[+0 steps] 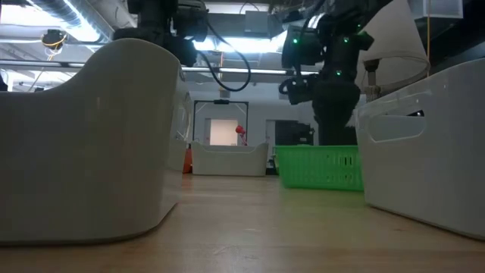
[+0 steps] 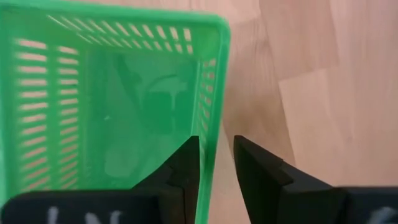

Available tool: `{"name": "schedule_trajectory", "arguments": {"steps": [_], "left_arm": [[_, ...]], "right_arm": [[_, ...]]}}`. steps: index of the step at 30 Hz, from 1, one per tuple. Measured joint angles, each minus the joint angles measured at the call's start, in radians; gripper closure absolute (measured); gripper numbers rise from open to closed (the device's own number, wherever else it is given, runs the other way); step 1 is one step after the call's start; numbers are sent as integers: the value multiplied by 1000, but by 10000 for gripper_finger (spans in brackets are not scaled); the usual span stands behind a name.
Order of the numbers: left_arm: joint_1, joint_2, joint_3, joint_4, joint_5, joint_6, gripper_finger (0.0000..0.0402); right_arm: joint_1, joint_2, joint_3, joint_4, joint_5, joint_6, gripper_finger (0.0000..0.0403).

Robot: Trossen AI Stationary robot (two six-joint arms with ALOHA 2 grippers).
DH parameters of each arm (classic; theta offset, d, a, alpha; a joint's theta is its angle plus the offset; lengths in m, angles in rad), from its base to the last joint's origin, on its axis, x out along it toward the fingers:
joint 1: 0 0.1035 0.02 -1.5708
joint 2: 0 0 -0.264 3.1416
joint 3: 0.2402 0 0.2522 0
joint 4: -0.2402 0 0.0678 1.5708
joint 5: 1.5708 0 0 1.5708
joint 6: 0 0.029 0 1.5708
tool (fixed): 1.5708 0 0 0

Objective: Stack baskets by color
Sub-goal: Stack the bottom right green bin on the top green bin

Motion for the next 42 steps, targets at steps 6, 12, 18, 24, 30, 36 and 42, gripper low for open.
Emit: {"name": "schedule_trajectory", "arguments": {"steps": [6, 12, 18, 24, 30, 36, 42], "left_arm": [[0, 0, 0, 3, 0, 0, 328], [0, 0, 0, 31, 0, 0, 328], [0, 0, 0, 32, -1, 0, 328], [0, 0, 0, 26, -119, -1, 328], [-2, 0, -4, 2, -125, -2, 329], [-1, -59, -137, 75, -117, -46, 330], [-47, -128, -255, 188, -55, -139, 331]], "right_arm": [[0, 0, -84, 79, 0, 48, 304], [0, 1, -153, 237, 11, 37, 329], [-4, 1, -47, 84, 100, -59, 397], [-52, 1, 212, -88, 359, -282, 401], [-182, 13, 522, -195, 480, -537, 402], [-309, 175, 915, -456, 478, -558, 402], [-329, 427, 1250, -602, 406, -677, 403]]}}
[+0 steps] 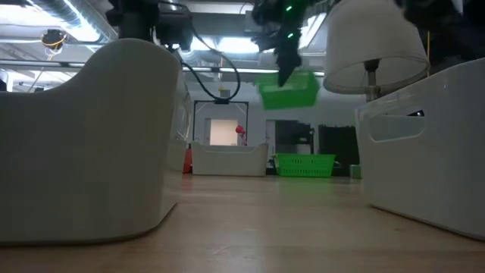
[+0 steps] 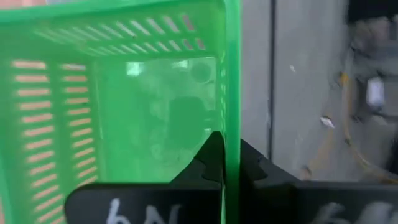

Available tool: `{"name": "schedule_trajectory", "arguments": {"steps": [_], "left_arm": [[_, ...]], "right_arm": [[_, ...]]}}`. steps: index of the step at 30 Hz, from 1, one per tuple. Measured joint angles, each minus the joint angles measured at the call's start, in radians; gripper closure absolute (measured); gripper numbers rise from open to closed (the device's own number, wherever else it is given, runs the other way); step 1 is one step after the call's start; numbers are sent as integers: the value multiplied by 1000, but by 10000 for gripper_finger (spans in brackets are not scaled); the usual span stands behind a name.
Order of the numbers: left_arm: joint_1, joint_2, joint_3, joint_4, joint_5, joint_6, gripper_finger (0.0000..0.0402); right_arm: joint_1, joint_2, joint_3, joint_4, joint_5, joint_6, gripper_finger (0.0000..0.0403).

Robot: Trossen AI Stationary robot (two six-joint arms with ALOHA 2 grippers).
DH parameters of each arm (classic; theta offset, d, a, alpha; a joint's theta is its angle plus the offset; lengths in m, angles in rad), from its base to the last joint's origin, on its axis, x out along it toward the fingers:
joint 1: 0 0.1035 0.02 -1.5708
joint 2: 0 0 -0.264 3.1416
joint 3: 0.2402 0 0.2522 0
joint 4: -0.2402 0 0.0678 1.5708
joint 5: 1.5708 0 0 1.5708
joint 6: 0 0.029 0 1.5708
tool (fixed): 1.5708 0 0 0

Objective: Stack baskets by color
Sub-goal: Stack the bottom right green bin on the top green bin

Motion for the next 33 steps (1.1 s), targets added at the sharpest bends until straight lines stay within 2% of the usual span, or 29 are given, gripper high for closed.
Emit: {"name": "schedule_trajectory", "arguments": {"steps": [2, 5, 7, 12, 16, 23, 28, 33], "left_arm": [[-27, -20, 2, 27, -1, -18, 331], [-65, -36, 2, 50, 0, -20, 331], [-89, -50, 2, 85, 0, -21, 332], [-119, -58, 2, 154, -2, -19, 332], [-128, -59, 2, 156, -3, -18, 332], [-127, -59, 2, 153, -3, -18, 332], [-127, -59, 2, 152, -3, 7, 332], [-127, -59, 2, 152, -3, 9, 332]], "right_arm": [[-18, 23, -21, 49, -22, -60, 403], [-65, 74, -23, -27, 92, -113, 403], [-95, 111, -25, -76, 121, -111, 403], [-139, 134, -23, -87, -43, -87, 403], [-163, 148, -23, -47, -55, -95, 403], [-200, 176, -23, -39, -179, -116, 403], [-219, 208, -24, -42, -209, -117, 403], [-224, 233, -24, -46, -291, -122, 403]]}}
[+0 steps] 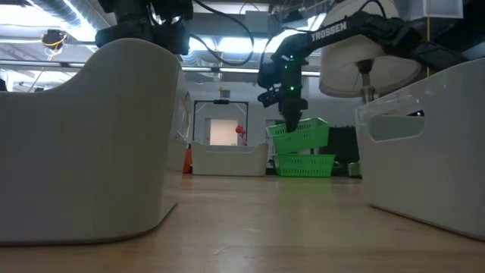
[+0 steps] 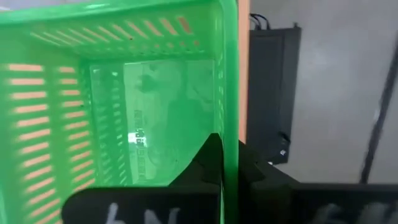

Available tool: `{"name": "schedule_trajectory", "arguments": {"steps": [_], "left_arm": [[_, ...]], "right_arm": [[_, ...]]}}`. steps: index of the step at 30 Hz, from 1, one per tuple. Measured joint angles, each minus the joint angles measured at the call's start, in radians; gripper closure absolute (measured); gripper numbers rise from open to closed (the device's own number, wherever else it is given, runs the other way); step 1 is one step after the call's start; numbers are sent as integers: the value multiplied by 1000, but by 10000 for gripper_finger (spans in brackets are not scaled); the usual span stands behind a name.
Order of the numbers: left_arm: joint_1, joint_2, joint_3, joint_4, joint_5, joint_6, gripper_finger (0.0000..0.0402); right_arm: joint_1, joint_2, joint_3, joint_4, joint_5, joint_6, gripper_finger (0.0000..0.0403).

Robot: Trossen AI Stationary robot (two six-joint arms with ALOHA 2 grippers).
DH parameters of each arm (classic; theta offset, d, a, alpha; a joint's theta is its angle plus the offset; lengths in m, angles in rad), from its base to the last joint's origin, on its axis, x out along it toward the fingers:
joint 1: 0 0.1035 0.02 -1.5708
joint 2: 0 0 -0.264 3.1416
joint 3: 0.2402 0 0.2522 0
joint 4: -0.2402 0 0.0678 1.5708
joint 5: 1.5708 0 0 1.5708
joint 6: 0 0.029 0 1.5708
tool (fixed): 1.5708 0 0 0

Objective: Stack baskets by color
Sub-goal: Stack the bottom right green bin on the top green bin, then stack the bottom orange bin on the orange bin

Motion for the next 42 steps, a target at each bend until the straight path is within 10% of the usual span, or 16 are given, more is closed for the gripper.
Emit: {"name": "schedule_trajectory", "arguments": {"steps": [26, 32, 42], "left_arm": [[1, 0, 0, 0, -59, -1, 331], [2, 0, 0, 0, -77, -34, 331], [2, 1, 0, -13, -83, -76, 331]], "right_arm": [[6, 22, -1, -101, 81, 69, 284], [79, -35, 0, -160, -135, 385, 291], [222, -206, 0, -164, -226, 344, 302]]}}
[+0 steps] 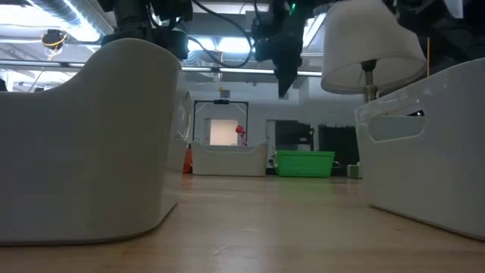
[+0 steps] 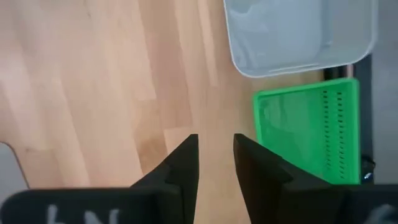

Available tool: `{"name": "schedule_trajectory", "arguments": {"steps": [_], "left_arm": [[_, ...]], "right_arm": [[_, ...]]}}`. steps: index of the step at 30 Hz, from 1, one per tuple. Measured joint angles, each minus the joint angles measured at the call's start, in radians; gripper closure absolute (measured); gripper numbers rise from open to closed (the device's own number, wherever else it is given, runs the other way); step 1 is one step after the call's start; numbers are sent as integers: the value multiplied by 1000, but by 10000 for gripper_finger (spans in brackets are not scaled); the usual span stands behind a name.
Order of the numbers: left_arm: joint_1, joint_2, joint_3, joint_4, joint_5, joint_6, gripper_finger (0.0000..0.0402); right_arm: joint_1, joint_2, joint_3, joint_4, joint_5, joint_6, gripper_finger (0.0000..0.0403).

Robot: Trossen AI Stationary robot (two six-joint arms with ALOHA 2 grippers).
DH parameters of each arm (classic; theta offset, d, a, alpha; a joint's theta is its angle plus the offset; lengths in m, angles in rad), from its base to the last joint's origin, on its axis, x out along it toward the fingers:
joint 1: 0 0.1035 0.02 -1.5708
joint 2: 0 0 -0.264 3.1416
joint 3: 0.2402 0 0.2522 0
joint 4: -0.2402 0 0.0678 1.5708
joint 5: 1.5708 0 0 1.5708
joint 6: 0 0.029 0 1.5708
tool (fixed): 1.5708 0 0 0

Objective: Stack baskets by color
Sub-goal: Stack the bottom orange bin on the orange bin

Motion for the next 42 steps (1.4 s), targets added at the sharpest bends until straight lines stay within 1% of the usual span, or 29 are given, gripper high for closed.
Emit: {"name": "schedule_trajectory", "arguments": {"steps": [3, 8, 11, 15, 18, 23, 25, 28, 30, 32, 34, 37, 40, 42], "left_arm": [[0, 0, 0, 8, -31, 15, 331], [0, 0, 0, 8, -40, 15, 331], [0, 0, 0, 9, -40, 15, 331], [0, 0, 0, 10, -40, 15, 331], [0, 0, 0, 11, -43, 15, 331], [0, 0, 0, 11, -45, 15, 331], [0, 0, 0, 13, -45, 16, 331], [0, 0, 0, 20, -45, 16, 331], [0, 0, 0, 20, -45, 16, 331], [0, 0, 0, 20, -44, 16, 330], [0, 0, 0, 21, -44, 16, 328], [0, 0, 0, 21, -44, 16, 329], [0, 0, 0, 22, -44, 16, 330], [0, 0, 0, 22, -44, 16, 328]], "right_arm": [[23, -11, 1, 1, -31, 17, 302], [69, -22, 0, 2, -210, 27, 302], [104, -29, -1, 2, -273, 26, 302], [161, -62, -1, 2, -281, 35, 302], [211, -97, -1, 2, -284, 72, 302], [302, -184, -1, 1, -283, 91, 302], [341, -225, -16, 6, -264, 119, 302], [395, -321, -138, 5, -156, 179, 302], [423, -408, -283, 11, -67, 265, 302], [453, -498, -452, 69, -13, 360, 302], [481, -588, -618, 178, 9, 434, 302], [520, -726, -842, 354, 5, 519, 302], [553, -841, -1026, 509, 12, 629, 302], [577, -907, -1129, 602, 42, 702, 302]]}}
